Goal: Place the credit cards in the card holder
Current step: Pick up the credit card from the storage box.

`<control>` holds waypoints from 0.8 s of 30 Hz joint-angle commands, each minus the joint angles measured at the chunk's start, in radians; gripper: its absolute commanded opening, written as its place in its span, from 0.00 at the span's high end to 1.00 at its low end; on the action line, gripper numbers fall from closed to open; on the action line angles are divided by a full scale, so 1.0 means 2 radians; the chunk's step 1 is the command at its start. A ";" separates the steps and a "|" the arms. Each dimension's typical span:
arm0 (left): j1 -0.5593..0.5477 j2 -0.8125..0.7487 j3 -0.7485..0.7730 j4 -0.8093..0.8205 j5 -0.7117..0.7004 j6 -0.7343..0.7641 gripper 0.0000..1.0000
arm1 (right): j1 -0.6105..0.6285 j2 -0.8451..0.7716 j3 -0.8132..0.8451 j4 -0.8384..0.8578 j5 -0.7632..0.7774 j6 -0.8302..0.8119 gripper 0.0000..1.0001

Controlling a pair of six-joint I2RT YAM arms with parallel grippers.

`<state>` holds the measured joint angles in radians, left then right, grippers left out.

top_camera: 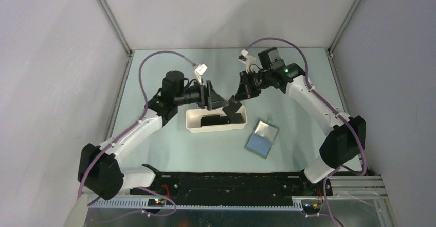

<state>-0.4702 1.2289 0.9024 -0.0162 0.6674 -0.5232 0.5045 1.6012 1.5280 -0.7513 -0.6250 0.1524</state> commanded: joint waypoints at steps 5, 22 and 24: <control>-0.040 0.052 0.061 0.036 0.120 0.033 0.34 | -0.022 -0.059 -0.042 -0.025 -0.202 -0.024 1.00; -0.070 0.043 0.046 0.042 0.090 -0.029 1.00 | -0.056 -0.088 -0.068 0.035 -0.176 0.053 0.48; -0.073 0.020 0.039 0.047 0.022 -0.053 1.00 | -0.060 -0.113 -0.093 0.077 -0.140 0.081 0.27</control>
<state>-0.6060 1.3685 0.9932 0.0425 0.9207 -0.5442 0.4007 1.4811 1.3998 -0.7406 -1.0264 0.2039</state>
